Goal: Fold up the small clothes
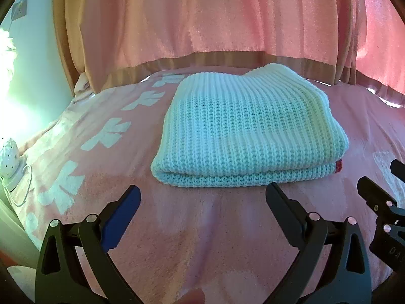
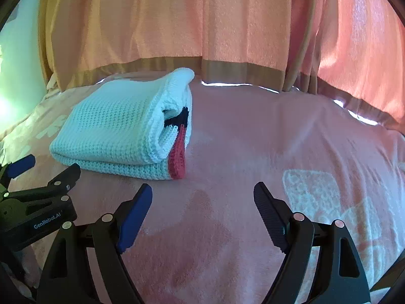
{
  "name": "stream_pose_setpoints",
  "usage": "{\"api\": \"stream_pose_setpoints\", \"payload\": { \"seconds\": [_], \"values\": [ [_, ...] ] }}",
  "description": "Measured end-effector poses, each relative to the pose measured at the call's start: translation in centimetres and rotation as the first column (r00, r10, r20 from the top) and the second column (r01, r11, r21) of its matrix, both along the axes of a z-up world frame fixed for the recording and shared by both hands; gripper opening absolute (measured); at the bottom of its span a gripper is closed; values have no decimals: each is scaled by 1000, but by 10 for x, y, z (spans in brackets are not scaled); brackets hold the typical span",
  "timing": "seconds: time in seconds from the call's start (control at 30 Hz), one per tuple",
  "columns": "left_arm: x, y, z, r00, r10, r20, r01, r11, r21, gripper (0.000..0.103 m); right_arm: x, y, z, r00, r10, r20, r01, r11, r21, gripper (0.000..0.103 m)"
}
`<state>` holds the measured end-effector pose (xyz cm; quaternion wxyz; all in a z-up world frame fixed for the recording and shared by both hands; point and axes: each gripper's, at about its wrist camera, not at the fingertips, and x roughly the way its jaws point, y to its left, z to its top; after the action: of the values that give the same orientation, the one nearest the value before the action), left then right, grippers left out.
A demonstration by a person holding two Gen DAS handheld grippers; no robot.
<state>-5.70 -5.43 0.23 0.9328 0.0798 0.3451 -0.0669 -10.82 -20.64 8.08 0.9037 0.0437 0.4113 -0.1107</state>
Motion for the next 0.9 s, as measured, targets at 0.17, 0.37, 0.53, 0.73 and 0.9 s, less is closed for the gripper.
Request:
{"api": "stream_pose_setpoints", "payload": {
  "seconds": [0.17,0.37,0.53,0.73,0.9],
  "values": [
    [1,-2,0,1000,6,2,-6,1000,1,97,2,4,-2,1000,3,-2,-3,1000,0,80],
    [3,-2,-1,1000,6,-5,-6,1000,-3,97,2,4,-2,1000,-1,-5,1,1000,-1,80],
    [3,-1,-2,1000,2,-10,-2,1000,-6,98,2,3,-3,1000,-4,-5,4,1000,3,80],
    [3,2,-4,1000,18,-12,-18,1000,-19,98,2,5,-3,1000,5,-5,-5,1000,0,80],
    [3,1,-5,1000,17,-11,-17,1000,-17,98,2,7,-4,1000,9,-7,-9,1000,-3,80]
  ]
}}
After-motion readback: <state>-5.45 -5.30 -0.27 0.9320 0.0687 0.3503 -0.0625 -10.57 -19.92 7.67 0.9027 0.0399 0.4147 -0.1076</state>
